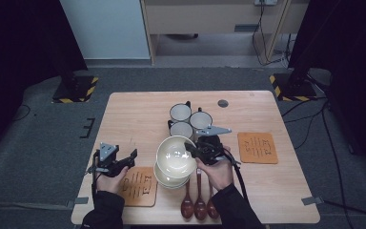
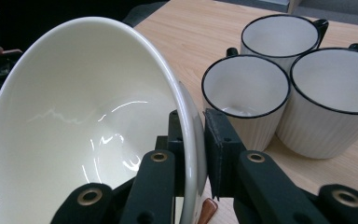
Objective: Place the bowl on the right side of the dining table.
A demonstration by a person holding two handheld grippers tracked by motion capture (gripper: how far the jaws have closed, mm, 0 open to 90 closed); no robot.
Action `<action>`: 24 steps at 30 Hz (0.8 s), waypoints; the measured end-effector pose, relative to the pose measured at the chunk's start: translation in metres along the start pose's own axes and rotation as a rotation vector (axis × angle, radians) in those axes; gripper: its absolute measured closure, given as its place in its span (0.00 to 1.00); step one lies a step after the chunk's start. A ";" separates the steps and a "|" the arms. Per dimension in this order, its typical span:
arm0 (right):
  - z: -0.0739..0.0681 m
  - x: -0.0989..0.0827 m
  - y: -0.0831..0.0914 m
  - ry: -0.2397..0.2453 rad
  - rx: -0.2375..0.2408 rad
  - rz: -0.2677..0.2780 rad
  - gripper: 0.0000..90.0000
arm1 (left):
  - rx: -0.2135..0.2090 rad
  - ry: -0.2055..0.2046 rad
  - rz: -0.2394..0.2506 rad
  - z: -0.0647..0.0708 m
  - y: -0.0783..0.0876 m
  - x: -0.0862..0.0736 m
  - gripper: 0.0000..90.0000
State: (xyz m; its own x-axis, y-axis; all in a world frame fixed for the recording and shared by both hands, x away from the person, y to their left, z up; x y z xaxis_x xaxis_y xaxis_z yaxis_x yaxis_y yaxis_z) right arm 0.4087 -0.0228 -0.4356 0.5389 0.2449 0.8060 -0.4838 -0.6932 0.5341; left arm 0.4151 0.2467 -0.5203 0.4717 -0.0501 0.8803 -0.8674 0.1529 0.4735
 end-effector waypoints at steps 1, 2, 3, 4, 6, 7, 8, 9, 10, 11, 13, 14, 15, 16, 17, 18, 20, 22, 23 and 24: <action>0.000 0.001 0.001 0.002 -0.002 0.001 0.90 | 0.004 -0.006 -0.006 -0.001 -0.001 -0.002 0.23; 0.000 0.001 0.002 0.001 -0.003 0.003 0.90 | 0.007 -0.015 -0.014 -0.001 -0.002 -0.003 0.23; 0.000 0.002 0.002 0.001 -0.004 0.005 0.90 | 0.011 -0.021 -0.021 -0.002 -0.003 -0.005 0.23; 0.001 0.002 0.003 0.000 -0.003 0.006 0.90 | 0.012 -0.025 -0.027 -0.003 -0.005 -0.006 0.22; 0.001 0.002 0.003 -0.001 -0.004 0.008 0.90 | 0.019 -0.038 -0.050 -0.005 -0.008 -0.010 0.22; 0.001 0.003 0.004 -0.002 -0.004 0.009 0.90 | 0.024 -0.047 -0.060 -0.006 -0.009 -0.011 0.22; 0.001 0.003 0.004 -0.004 -0.005 0.010 0.90 | 0.026 -0.048 -0.066 -0.008 -0.010 -0.012 0.21; 0.002 0.003 0.005 -0.004 -0.006 0.010 0.90 | 0.028 -0.045 -0.073 -0.009 -0.011 -0.014 0.21; 0.002 0.004 0.005 -0.002 -0.006 0.012 0.90 | 0.029 -0.044 -0.079 -0.010 -0.012 -0.016 0.22; 0.002 0.004 0.006 -0.005 -0.007 0.012 0.90 | 0.032 -0.043 -0.087 -0.012 -0.013 -0.017 0.21; 0.004 0.005 0.008 -0.003 -0.011 0.017 0.90 | 0.040 -0.043 -0.100 -0.015 -0.015 -0.020 0.22; 0.004 0.005 0.008 -0.003 -0.012 0.018 0.90 | 0.043 -0.042 -0.108 -0.016 -0.016 -0.022 0.22; 0.005 0.006 0.010 -0.002 -0.014 0.020 0.90 | 0.044 -0.043 -0.114 -0.017 -0.017 -0.023 0.22; 0.005 0.006 0.010 -0.002 -0.015 0.023 0.90 | 0.046 -0.042 -0.122 -0.019 -0.019 -0.025 0.22; 0.006 0.006 0.012 -0.003 -0.017 0.026 0.90 | 0.048 -0.041 -0.129 -0.020 -0.019 -0.027 0.22; 0.007 0.007 0.013 -0.006 -0.020 0.028 0.90 | 0.050 -0.041 -0.135 -0.021 -0.020 -0.028 0.22; 0.008 0.008 0.015 -0.010 -0.021 0.033 0.90 | 0.050 -0.043 -0.147 -0.022 -0.021 -0.030 0.22; 0.009 0.009 0.017 -0.009 -0.022 0.039 0.90 | 0.049 -0.049 -0.159 -0.022 -0.023 -0.033 0.22; 0.010 0.009 0.019 -0.012 -0.023 0.040 0.90 | 0.050 -0.053 -0.164 -0.022 -0.024 -0.034 0.21; 0.010 0.010 0.020 -0.010 -0.023 0.043 0.90 | 0.052 -0.055 -0.169 -0.023 -0.025 -0.035 0.21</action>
Point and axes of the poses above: each handheld gripper's, and its own axes: y roughly backward along the jaws, x roughly out of its top, z roughly to its right, the point moved 7 cm from there along -y, roughly forward along the jaws, and after that the axes turned 7 degrees about x, right-handed, at the moved point
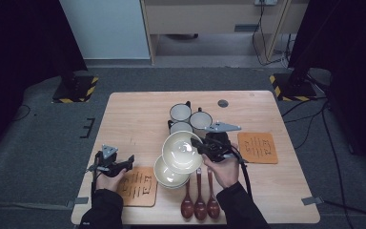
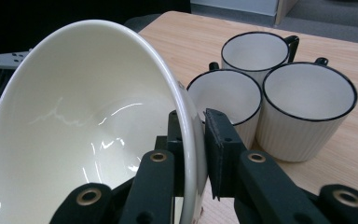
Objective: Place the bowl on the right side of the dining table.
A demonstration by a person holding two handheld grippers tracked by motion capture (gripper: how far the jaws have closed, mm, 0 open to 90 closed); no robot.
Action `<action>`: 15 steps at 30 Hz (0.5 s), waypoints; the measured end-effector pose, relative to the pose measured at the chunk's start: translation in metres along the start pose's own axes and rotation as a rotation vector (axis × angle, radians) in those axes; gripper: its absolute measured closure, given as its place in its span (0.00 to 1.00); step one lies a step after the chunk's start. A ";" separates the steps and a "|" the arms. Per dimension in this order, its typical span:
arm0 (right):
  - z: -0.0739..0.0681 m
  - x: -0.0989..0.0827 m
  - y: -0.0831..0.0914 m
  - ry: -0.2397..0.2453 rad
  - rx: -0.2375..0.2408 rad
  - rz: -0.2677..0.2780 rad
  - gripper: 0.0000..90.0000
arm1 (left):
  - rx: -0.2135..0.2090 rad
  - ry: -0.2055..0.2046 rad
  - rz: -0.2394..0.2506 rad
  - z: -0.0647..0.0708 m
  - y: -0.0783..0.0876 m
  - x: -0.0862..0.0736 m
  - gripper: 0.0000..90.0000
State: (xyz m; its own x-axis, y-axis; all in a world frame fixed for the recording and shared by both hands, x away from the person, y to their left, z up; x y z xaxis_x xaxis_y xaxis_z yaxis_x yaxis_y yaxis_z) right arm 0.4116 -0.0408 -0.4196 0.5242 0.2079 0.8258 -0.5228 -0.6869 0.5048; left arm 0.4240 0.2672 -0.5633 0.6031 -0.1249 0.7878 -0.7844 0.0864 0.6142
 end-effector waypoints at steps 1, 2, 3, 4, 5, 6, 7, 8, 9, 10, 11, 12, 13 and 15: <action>0.001 0.001 0.001 0.000 -0.003 0.002 0.90 | 0.003 0.000 -0.006 0.000 -0.001 -0.001 0.21; 0.001 0.001 0.002 -0.001 -0.004 0.004 0.90 | 0.004 -0.003 -0.013 -0.001 -0.002 -0.002 0.21; 0.002 0.002 0.003 -0.001 -0.004 0.006 0.90 | 0.006 -0.003 -0.018 -0.002 -0.003 -0.003 0.21; 0.002 0.003 0.004 -0.003 -0.006 0.008 0.90 | 0.006 -0.004 -0.022 -0.002 -0.004 -0.004 0.21; 0.003 0.003 0.005 -0.003 -0.007 0.009 0.90 | 0.007 -0.003 -0.024 -0.003 -0.005 -0.004 0.21; 0.004 0.003 0.006 -0.004 -0.010 0.011 0.90 | 0.008 -0.003 -0.026 -0.003 -0.005 -0.005 0.21; 0.005 0.003 0.007 -0.007 -0.013 0.010 0.90 | 0.008 -0.004 -0.031 -0.003 -0.006 -0.005 0.21; 0.007 0.004 0.008 -0.006 -0.016 0.013 0.90 | 0.008 0.000 -0.032 -0.003 -0.006 -0.006 0.21; 0.008 0.004 0.009 -0.008 -0.017 0.015 0.90 | 0.008 0.001 -0.035 -0.004 -0.007 -0.006 0.21; 0.009 0.004 0.010 -0.008 -0.020 0.017 0.90 | 0.009 0.000 -0.040 -0.004 -0.008 -0.007 0.21; 0.009 0.004 0.010 -0.012 -0.021 0.019 0.90 | 0.011 -0.005 -0.051 -0.005 -0.009 -0.008 0.21; 0.010 0.005 0.011 -0.011 -0.023 0.022 0.90 | 0.012 -0.007 -0.056 -0.005 -0.009 -0.009 0.21; 0.011 0.005 0.012 -0.011 -0.025 0.022 0.90 | 0.013 -0.004 -0.058 -0.005 -0.010 -0.010 0.21; 0.012 0.005 0.013 -0.010 -0.030 0.027 0.90 | 0.013 -0.009 -0.067 -0.005 -0.011 -0.011 0.20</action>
Point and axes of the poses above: each handheld gripper's, and its own axes: y roughly backward along the jaws, x roughly out of its top, z roughly to its right, the point moved 7 cm from there along -y, roughly forward along the jaws, and after that the axes turned 7 degrees about x, right-handed, at the moved point
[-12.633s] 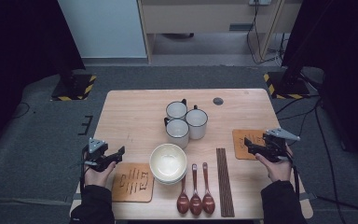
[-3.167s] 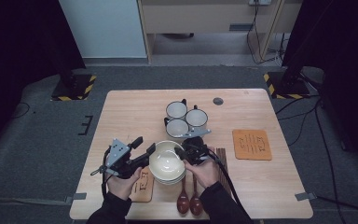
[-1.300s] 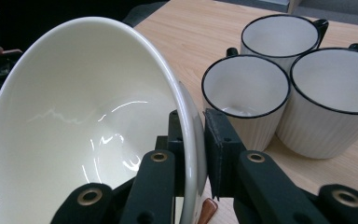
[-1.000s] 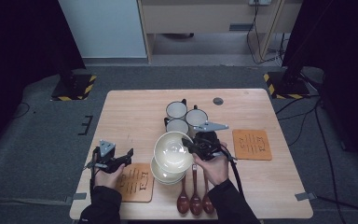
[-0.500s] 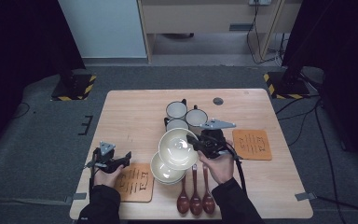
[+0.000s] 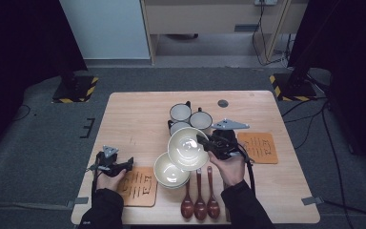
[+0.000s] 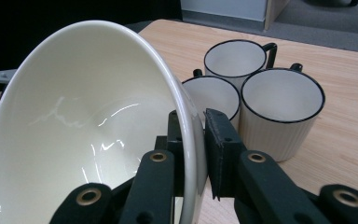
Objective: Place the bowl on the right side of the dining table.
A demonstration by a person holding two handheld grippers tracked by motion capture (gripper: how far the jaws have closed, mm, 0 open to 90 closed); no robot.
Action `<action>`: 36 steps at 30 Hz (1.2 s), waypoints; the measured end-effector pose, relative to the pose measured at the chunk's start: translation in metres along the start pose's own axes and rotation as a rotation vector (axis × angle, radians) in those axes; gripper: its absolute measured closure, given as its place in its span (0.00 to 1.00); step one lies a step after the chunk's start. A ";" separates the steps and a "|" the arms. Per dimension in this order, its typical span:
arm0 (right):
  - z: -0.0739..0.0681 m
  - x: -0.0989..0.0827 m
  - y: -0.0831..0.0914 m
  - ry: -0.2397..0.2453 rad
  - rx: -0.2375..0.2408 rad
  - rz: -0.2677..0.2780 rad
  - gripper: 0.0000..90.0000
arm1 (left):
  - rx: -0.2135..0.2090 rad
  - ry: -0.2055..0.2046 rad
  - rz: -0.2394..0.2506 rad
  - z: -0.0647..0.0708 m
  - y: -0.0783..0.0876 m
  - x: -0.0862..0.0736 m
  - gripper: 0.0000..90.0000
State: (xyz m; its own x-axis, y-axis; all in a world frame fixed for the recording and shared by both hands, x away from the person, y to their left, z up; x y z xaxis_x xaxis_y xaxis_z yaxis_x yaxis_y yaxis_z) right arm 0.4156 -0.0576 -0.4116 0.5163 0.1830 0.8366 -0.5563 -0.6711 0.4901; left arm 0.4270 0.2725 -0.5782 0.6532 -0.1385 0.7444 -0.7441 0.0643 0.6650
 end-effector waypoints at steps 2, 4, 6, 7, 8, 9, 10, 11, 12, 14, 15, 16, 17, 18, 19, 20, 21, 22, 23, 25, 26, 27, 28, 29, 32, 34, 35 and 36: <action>0.002 0.001 0.001 -0.002 -0.005 0.005 0.90 | 0.000 -0.005 -0.007 0.000 -0.001 -0.001 0.20; 0.004 0.002 0.003 -0.008 -0.008 0.008 0.90 | 0.002 -0.003 -0.012 0.000 -0.002 -0.002 0.20; 0.006 0.003 0.005 -0.008 -0.013 0.013 0.90 | 0.005 -0.006 -0.021 0.000 -0.003 -0.003 0.20; 0.007 0.003 0.006 -0.010 -0.014 0.015 0.90 | 0.008 -0.013 -0.024 0.000 -0.004 -0.003 0.20; 0.008 0.004 0.008 -0.013 -0.018 0.018 0.90 | 0.010 -0.014 -0.023 0.000 -0.004 -0.003 0.19; 0.009 0.005 0.009 -0.012 -0.020 0.021 0.90 | 0.011 -0.014 -0.023 0.000 -0.004 -0.003 0.19; 0.010 0.005 0.010 -0.012 -0.023 0.022 0.90 | 0.010 -0.015 -0.023 0.000 -0.004 -0.003 0.19; 0.011 0.005 0.011 -0.016 -0.026 0.023 0.90 | 0.011 -0.018 -0.023 0.001 -0.004 -0.003 0.18; 0.012 0.006 0.012 -0.015 -0.029 0.027 0.90 | 0.011 -0.020 -0.023 0.001 -0.005 -0.003 0.18; 0.014 0.007 0.014 -0.018 -0.033 0.030 0.90 | 0.012 -0.022 -0.024 0.001 -0.005 -0.003 0.18; 0.016 0.007 0.015 -0.020 -0.036 0.031 0.90 | 0.014 -0.021 -0.024 0.001 -0.005 -0.003 0.18; 0.017 0.007 0.016 -0.021 -0.038 0.032 0.90 | 0.016 -0.020 -0.025 0.001 -0.005 -0.003 0.17; 0.018 0.008 0.017 -0.019 -0.041 0.034 0.90 | 0.018 -0.018 -0.027 0.000 -0.005 -0.003 0.16; 0.019 0.008 0.018 -0.022 -0.044 0.035 0.90 | 0.020 -0.016 -0.029 0.000 -0.005 -0.003 0.16; 0.020 0.008 0.019 -0.020 -0.047 0.036 0.90 | 0.023 -0.014 -0.032 0.000 -0.005 -0.003 0.15; 0.021 0.008 0.020 -0.023 -0.050 0.036 0.90 | 0.024 -0.014 -0.033 0.000 -0.005 -0.003 0.14; 0.022 0.008 0.021 -0.022 -0.052 0.036 0.90 | 0.026 -0.013 -0.036 0.000 -0.006 -0.004 0.13; 0.023 0.008 0.022 -0.024 -0.055 0.037 0.90 | 0.027 -0.012 -0.036 0.000 -0.006 -0.004 0.12; 0.025 0.008 0.023 -0.024 -0.058 0.037 0.90 | 0.027 -0.011 -0.037 0.000 -0.006 -0.004 0.12; 0.027 0.008 0.025 -0.030 -0.064 0.040 0.90 | 0.030 -0.009 -0.039 -0.001 -0.006 -0.004 0.11; 0.028 0.008 0.026 -0.032 -0.067 0.042 0.90 | 0.031 -0.008 -0.039 -0.001 -0.006 -0.004 0.11; 0.030 0.008 0.027 -0.031 -0.069 0.044 0.90 | 0.032 -0.008 -0.041 -0.001 -0.006 -0.004 0.10; 0.031 0.008 0.028 -0.036 -0.070 0.047 0.90 | 0.032 -0.009 -0.041 -0.001 -0.006 -0.004 0.10; 0.032 0.008 0.029 -0.041 -0.071 0.048 0.90 | 0.034 -0.011 -0.042 -0.001 -0.006 -0.004 0.09; 0.035 0.009 0.031 -0.044 -0.079 0.054 0.90 | 0.037 -0.007 -0.047 -0.001 -0.007 -0.004 0.08; 0.038 0.009 0.032 -0.047 -0.084 0.058 0.90 | 0.038 -0.006 -0.048 -0.002 -0.007 -0.004 0.07; 0.039 0.009 0.033 -0.048 -0.085 0.058 0.90 | 0.038 -0.005 -0.049 -0.002 -0.007 -0.004 0.07; 0.040 0.009 0.034 -0.052 -0.088 0.059 0.90 | 0.038 -0.005 -0.049 -0.002 -0.007 -0.004 0.06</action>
Point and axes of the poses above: each handheld gripper's, and its own axes: y roughly backward along the jaws, x roughly out of its top, z roughly to its right, the point moved 7 cm from there along -y, roughly forward along the jaws, and after that the axes turned 7 degrees about x, right-handed, at the moved point
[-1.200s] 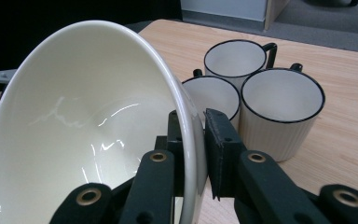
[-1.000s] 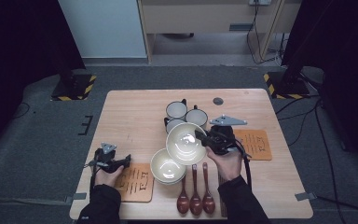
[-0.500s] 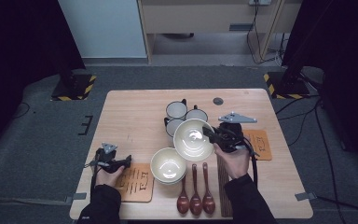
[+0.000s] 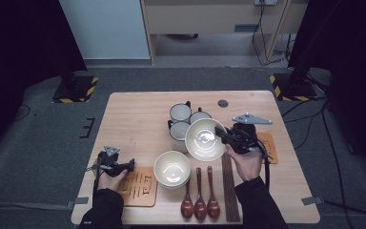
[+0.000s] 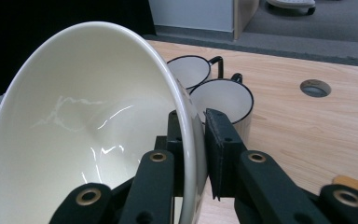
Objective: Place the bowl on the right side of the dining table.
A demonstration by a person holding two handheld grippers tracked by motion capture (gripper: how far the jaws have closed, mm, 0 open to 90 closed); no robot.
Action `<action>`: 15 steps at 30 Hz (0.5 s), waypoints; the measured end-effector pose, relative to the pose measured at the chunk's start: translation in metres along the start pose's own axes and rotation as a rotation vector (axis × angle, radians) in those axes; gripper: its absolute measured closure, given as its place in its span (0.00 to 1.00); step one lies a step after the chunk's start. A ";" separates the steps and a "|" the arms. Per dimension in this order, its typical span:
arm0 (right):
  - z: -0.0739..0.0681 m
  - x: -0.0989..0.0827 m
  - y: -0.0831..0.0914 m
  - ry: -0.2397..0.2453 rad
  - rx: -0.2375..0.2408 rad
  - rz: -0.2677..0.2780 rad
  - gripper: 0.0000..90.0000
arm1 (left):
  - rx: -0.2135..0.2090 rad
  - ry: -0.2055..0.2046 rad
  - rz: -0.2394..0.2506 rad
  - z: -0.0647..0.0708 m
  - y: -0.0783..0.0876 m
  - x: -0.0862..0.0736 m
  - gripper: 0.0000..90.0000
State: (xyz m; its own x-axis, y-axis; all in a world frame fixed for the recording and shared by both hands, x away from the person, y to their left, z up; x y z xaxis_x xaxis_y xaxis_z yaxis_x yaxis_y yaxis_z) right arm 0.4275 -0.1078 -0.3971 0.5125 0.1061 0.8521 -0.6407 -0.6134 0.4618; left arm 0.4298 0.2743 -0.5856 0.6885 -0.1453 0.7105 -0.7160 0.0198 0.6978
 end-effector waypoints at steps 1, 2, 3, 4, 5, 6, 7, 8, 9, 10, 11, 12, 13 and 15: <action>0.002 0.000 0.001 0.001 -0.005 0.001 0.90 | 0.000 0.000 0.000 0.000 0.000 0.000 0.06; 0.004 0.000 0.001 0.000 -0.010 0.002 0.90 | 0.000 -0.003 -0.002 0.000 0.000 0.000 0.06; 0.005 0.000 0.002 -0.002 -0.014 0.002 0.90 | 0.000 -0.003 -0.002 0.000 0.000 0.000 0.06; 0.007 0.000 0.003 -0.006 -0.018 0.001 0.90 | 0.000 0.000 0.000 0.000 0.000 0.000 0.06; 0.009 -0.001 0.004 -0.004 -0.022 0.001 0.90 | 0.000 0.000 0.000 0.000 0.000 0.000 0.06; 0.010 -0.001 0.004 -0.006 -0.025 0.002 0.90 | 0.000 -0.002 -0.002 0.000 0.000 0.000 0.06; 0.012 -0.001 0.005 -0.007 -0.028 0.002 0.90 | 0.000 0.001 0.000 0.000 0.000 0.000 0.06; 0.013 -0.002 0.006 -0.009 -0.032 0.002 0.90 | 0.000 0.001 0.000 0.000 0.000 0.000 0.06; 0.015 -0.002 0.006 -0.009 -0.036 0.003 0.90 | 0.000 0.000 0.000 0.000 0.000 0.000 0.06; 0.016 -0.002 0.007 -0.011 -0.039 0.004 0.90 | 0.000 -0.002 -0.002 0.000 0.000 0.000 0.06; 0.017 -0.002 0.008 -0.013 -0.042 0.004 0.90 | 0.000 0.001 0.000 0.000 0.000 0.000 0.06; 0.019 -0.003 0.008 -0.016 -0.044 0.004 0.90 | 0.000 0.000 0.000 0.000 0.000 0.000 0.06; 0.020 -0.003 0.009 -0.016 -0.047 0.004 0.90 | 0.000 0.000 0.000 0.000 0.000 0.000 0.06; 0.024 -0.003 0.010 -0.019 -0.055 0.006 0.90 | 0.000 0.001 0.000 0.000 0.000 0.000 0.06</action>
State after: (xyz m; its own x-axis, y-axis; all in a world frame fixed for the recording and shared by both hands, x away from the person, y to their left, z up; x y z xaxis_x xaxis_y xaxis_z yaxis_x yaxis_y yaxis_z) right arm 0.4329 -0.1327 -0.4011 0.5188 0.0873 0.8504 -0.6743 -0.5696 0.4699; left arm 0.4298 0.2742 -0.5856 0.6885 -0.1446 0.7107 -0.7161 0.0200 0.6977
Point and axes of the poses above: each handheld gripper's, and its own axes: y roughly backward along the jaws, x roughly out of its top, z roughly to its right, the point moved 7 cm from there along -y, roughly forward along the jaws, and after that the axes turned 7 degrees about x, right-handed, at the moved point
